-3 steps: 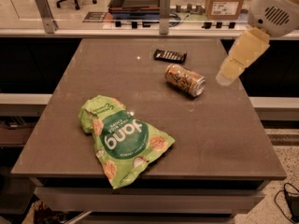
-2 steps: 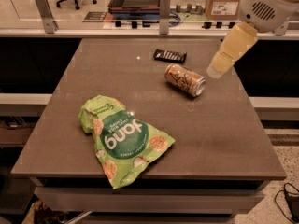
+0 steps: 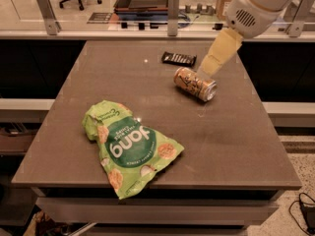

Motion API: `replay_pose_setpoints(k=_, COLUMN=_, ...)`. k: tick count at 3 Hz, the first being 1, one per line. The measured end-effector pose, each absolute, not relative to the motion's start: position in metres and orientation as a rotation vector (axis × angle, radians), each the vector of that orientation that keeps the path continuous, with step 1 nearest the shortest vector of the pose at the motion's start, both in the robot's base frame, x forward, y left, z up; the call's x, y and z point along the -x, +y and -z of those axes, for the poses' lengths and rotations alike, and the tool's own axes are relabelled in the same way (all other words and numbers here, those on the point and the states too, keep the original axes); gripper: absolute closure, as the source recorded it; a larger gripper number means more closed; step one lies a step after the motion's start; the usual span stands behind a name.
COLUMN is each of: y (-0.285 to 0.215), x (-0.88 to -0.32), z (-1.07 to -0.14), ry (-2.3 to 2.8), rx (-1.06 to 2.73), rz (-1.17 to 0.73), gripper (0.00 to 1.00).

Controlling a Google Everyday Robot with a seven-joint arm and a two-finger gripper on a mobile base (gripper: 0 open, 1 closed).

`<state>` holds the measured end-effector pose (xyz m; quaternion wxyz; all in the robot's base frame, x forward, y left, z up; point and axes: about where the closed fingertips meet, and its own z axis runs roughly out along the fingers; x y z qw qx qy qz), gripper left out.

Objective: Place orange can upright

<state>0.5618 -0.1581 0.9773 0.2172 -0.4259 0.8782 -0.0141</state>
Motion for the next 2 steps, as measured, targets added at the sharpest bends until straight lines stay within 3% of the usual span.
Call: replay_pose_setpoints(k=2, y=-0.129, x=-0.585, z=-0.940, ry=2.470, rx=1.206, rz=-0.024, gripper=0.00)
